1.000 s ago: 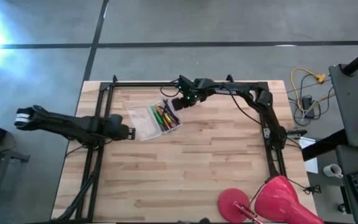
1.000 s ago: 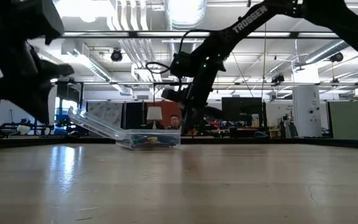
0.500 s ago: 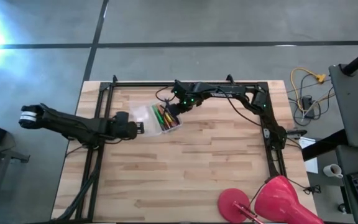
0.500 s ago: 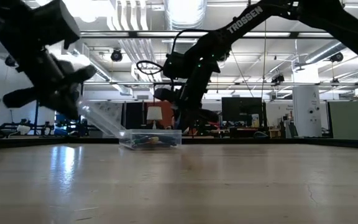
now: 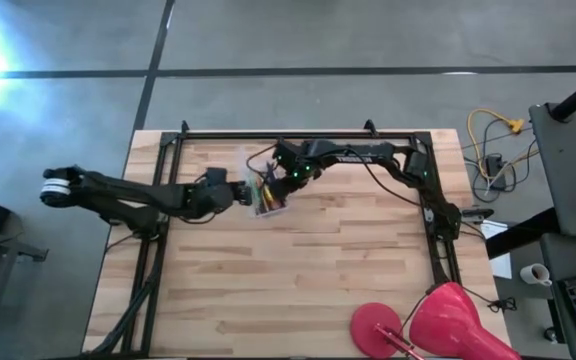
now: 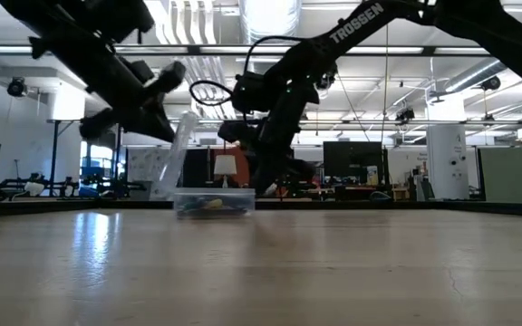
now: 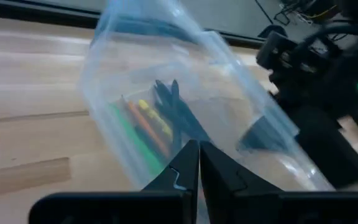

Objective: Pick & place school supplies into a supply box
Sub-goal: Close the transparent supply box

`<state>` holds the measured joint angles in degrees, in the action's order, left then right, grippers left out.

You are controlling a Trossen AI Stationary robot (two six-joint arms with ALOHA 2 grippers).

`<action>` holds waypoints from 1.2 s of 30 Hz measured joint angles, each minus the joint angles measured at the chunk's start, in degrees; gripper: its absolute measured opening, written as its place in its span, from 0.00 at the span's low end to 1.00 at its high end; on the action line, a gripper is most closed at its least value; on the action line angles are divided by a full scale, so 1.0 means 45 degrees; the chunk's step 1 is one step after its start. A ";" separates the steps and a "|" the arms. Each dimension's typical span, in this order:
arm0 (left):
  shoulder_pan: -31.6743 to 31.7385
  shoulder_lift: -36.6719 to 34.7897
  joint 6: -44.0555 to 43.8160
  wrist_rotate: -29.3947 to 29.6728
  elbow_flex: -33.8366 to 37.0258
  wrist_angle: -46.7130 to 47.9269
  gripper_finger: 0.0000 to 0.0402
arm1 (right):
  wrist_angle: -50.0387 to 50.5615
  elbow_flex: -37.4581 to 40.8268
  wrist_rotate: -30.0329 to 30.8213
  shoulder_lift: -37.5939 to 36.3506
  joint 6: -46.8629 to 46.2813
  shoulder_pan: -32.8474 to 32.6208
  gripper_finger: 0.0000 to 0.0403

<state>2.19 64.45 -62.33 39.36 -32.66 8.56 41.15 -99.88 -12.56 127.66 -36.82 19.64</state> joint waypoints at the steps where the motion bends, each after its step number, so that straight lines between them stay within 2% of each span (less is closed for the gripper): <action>1: 0.0044 0.0328 0.0034 -0.0034 -0.0037 -0.0336 0.00 | -0.0009 0.0001 -0.0086 0.0000 -0.0004 -0.0139 0.03; 11: 0.0017 0.2393 0.0127 -0.0795 -0.0818 -0.0706 0.00 | 0.0532 0.0035 -0.0077 -0.0483 0.0656 -0.1266 0.03; 17: 0.0017 0.2717 0.0132 -0.0886 -0.0900 -0.0799 0.00 | 0.2482 0.0513 0.2373 -0.1582 0.2820 -0.1780 0.03; 23: 0.0105 0.3658 0.0966 -0.1269 -0.0900 -0.2342 0.00 | 0.1547 0.2087 0.2579 -0.3693 0.3274 -0.1777 0.03; 26: 0.0303 0.4763 0.1493 -0.2233 -0.0900 -0.3763 0.00 | 0.0411 0.3105 0.1823 -0.4426 0.2836 -0.1533 0.03; 28: 0.0442 0.5529 0.1618 -0.2725 -0.0915 -0.4639 0.00 | -0.0299 0.3725 0.1132 -0.4600 0.1842 -0.1245 0.03; 32: 0.0457 0.6513 0.1613 -0.3586 -0.1163 -0.4936 0.00 | -0.1635 0.4791 0.1364 -0.4438 -0.0517 -0.0739 0.03; 36: 0.0254 0.6514 0.1608 -0.4543 -0.1197 -0.4851 0.00 | -0.2890 0.5121 0.1461 -0.4142 -0.1558 -0.0274 0.03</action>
<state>3.33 93.76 -55.09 18.92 -38.04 -13.27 28.15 -76.84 -5.98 109.02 -43.83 18.40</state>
